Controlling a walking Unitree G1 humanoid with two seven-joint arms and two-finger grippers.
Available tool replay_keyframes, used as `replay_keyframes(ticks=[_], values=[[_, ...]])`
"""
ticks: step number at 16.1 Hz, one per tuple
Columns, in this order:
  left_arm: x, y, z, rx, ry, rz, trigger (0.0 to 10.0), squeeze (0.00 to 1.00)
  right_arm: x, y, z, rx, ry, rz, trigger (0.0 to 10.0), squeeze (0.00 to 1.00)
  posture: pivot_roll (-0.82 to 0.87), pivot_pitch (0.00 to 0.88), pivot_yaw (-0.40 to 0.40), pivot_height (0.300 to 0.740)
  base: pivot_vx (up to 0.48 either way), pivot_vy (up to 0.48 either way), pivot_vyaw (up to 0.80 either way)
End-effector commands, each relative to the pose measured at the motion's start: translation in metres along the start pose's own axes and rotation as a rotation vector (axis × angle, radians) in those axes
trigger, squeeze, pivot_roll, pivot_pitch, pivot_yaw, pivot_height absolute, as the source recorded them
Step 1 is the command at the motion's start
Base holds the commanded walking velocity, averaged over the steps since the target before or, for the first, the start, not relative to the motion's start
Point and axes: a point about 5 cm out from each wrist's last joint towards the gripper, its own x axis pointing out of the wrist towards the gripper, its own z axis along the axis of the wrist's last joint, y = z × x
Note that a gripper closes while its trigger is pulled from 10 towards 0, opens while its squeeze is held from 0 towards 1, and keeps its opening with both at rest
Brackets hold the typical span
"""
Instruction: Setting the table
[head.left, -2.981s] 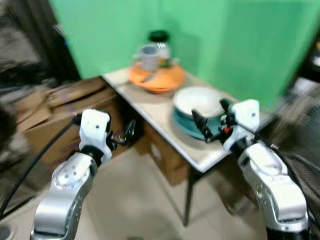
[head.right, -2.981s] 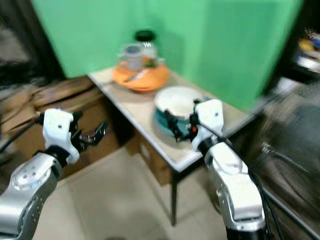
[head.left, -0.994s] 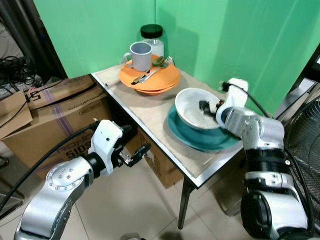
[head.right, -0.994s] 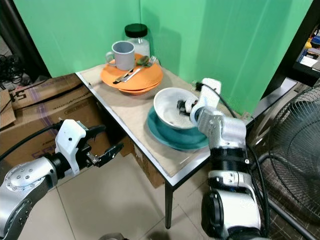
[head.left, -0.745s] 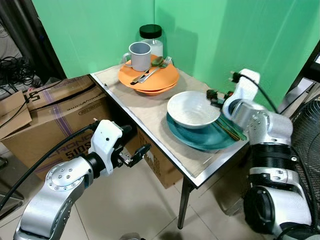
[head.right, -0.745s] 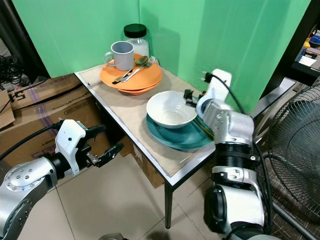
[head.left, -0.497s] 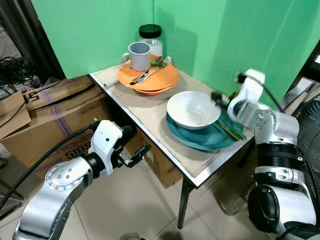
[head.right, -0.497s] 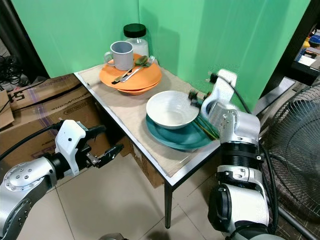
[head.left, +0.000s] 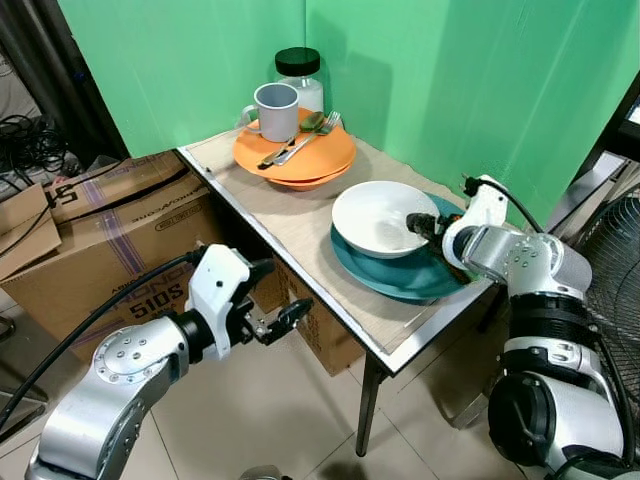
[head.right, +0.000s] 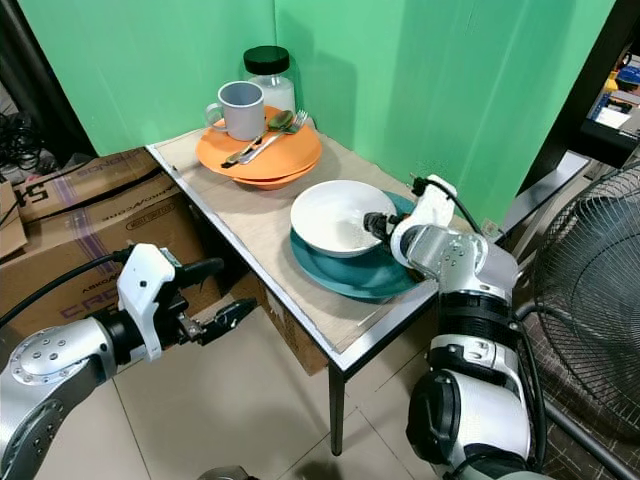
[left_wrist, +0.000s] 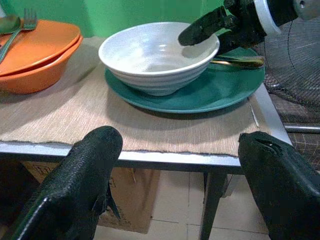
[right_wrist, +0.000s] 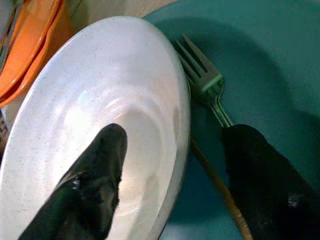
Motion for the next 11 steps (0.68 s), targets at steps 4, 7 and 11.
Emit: replay_keyframes(ticks=[4,7,11], values=[[-0.002,-0.0009,0.0022,0.001,0.003,-0.013,10.0,0.0,0.0004,0.005,0.0026,-0.001,0.0,0.003,0.0,0.0,0.13,0.0,0.061,0.74,0.0,0.0,0.0],[-0.0014,-0.0006,0.002,0.004,0.006,-0.014,10.0,0.0,-0.0006,0.0062,0.0046,-0.027,-0.004,0.0,0.0,0.0,0.13,0.0,0.062,0.74,0.0,0.0,0.0],[-0.0008,-0.0002,0.0022,0.006,0.007,-0.013,10.0,0.0,-0.0004,0.0063,0.0045,-0.025,-0.002,0.002,0.0,0.0,0.13,0.0,0.064,0.74,0.0,0.0,0.0]])
